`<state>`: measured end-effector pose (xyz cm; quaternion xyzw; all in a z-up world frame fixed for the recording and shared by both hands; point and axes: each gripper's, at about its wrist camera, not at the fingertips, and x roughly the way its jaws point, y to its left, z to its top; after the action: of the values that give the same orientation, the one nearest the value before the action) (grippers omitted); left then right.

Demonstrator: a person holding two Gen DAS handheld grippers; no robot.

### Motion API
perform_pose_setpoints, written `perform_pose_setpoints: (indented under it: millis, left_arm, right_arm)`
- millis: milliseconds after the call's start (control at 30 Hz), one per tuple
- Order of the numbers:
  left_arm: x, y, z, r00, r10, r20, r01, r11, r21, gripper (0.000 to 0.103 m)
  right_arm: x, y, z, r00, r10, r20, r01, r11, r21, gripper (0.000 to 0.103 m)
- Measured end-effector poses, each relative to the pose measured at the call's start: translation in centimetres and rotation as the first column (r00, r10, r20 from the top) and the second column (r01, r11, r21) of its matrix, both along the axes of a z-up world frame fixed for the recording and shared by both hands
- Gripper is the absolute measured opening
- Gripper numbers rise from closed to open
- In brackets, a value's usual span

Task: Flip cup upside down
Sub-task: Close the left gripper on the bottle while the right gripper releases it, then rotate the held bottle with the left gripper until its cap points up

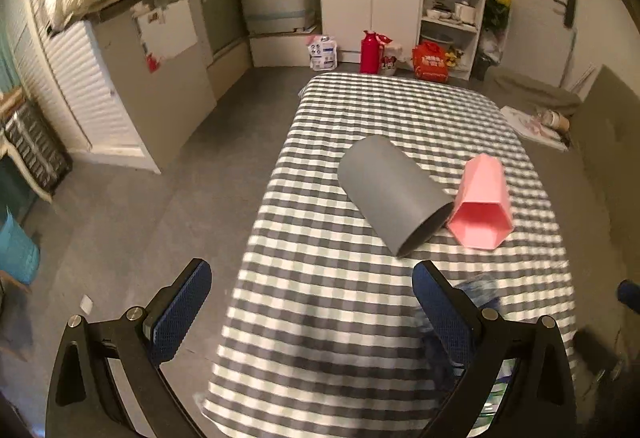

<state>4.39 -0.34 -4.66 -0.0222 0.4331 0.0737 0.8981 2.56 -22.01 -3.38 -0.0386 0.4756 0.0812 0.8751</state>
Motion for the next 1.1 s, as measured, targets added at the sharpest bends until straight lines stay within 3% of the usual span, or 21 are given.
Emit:
perform_pose_setpoints:
  millis: [100, 233, 433, 667, 800, 900, 933, 1100]
  left_arm:
    - [-0.2, -1.1, 0.3, 1.000, -0.016, -0.010, 0.016, 0.997, -0.069, 0.103]
    - [-0.3, -3.1, -0.7, 0.998, -0.029, -0.056, 0.024, 0.996, -0.081, 0.103]
    - [0.9, -6.3, -3.3, 0.983, -0.113, -0.145, 0.097, 0.989, -0.115, 0.103]
    - [2.9, -6.9, -5.0, 0.969, -0.148, -0.197, 0.113, 0.978, -0.178, 0.101]
    - [3.8, -5.9, -5.9, 0.963, -0.138, -0.232, 0.079, 0.966, -0.246, 0.101]
    - [3.9, -6.1, -6.4, 0.950, -0.175, -0.259, 0.100, 0.955, -0.279, 0.089]
    - [3.9, -6.3, -6.5, 0.945, -0.191, -0.266, 0.112, 0.952, -0.286, 0.080]
    - [3.7, -7.0, -6.4, 0.938, -0.223, -0.267, 0.146, 0.949, -0.279, 0.078]
  right_arm:
    - [0.4, -3.1, 0.8, 0.997, -0.059, 0.040, 0.059, 0.998, 0.007, 0.090]
    - [1.4, -4.9, 0.3, 0.993, -0.108, 0.044, 0.108, 0.994, -0.007, 0.090]
    - [2.1, -4.0, -0.3, 0.996, -0.083, 0.041, 0.085, 0.995, -0.046, 0.090]
    - [2.6, -3.8, -1.4, 0.996, -0.088, 0.031, 0.091, 0.991, -0.094, 0.090]
    - [2.9, -3.6, -1.6, 0.995, -0.091, 0.027, 0.093, 0.991, -0.101, 0.090]
    - [3.1, -3.4, -1.9, 0.996, -0.090, 0.021, 0.092, 0.990, -0.109, 0.090]
    - [3.1, -3.3, -1.9, 0.996, -0.090, 0.019, 0.091, 0.990, -0.111, 0.090]
    - [3.1, -2.9, -1.8, 0.996, -0.081, 0.029, 0.084, 0.989, -0.123, 0.089]
